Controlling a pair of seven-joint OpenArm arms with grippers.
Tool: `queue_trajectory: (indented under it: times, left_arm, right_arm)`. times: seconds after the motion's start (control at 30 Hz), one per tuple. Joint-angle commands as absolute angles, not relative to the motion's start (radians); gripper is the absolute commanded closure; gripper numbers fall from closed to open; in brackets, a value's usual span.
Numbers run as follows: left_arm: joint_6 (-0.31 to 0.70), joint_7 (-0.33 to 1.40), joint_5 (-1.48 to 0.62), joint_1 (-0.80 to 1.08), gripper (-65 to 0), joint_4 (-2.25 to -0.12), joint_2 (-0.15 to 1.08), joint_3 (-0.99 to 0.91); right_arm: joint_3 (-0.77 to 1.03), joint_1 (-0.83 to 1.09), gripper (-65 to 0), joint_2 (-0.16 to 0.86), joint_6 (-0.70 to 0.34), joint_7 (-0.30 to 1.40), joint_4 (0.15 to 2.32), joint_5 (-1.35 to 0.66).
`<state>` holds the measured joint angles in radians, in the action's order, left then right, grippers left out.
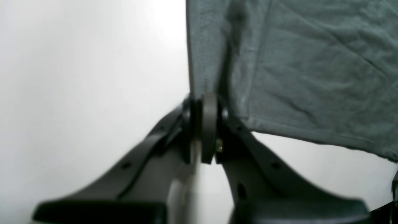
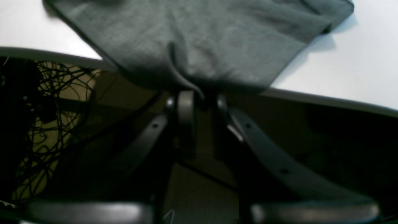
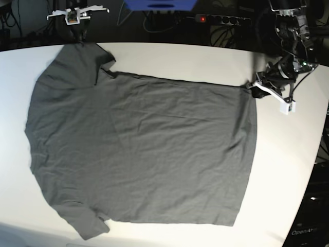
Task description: Fold the T-shirt properly
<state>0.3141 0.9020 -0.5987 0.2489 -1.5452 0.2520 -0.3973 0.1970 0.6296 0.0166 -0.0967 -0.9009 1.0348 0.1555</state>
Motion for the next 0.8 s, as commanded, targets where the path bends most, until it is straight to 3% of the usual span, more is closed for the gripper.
queue_trajectory:
  times: [0.0,0.13,0.77]
  left_arm:
    - [0.317,0.891,-0.608,0.239,-4.3,-1.558,0.265,-0.400]
    - [0.317,0.891,-0.608,0.239,-4.3,-1.558,0.265,-0.400]
    - [0.318,0.897,-0.621,0.248,-4.2,-1.569,0.263,-0.400]
  right_arm:
    - [0.200,0.630,-3.8,0.022,-0.090,-0.978,1.053,0.147]
    - [0.200,0.639,-0.7,0.022,-0.090,-0.978,1.058,0.147]
    - [0.268,0.714,-0.7,-0.018,-0.088,-1.178,1.059,0.153]
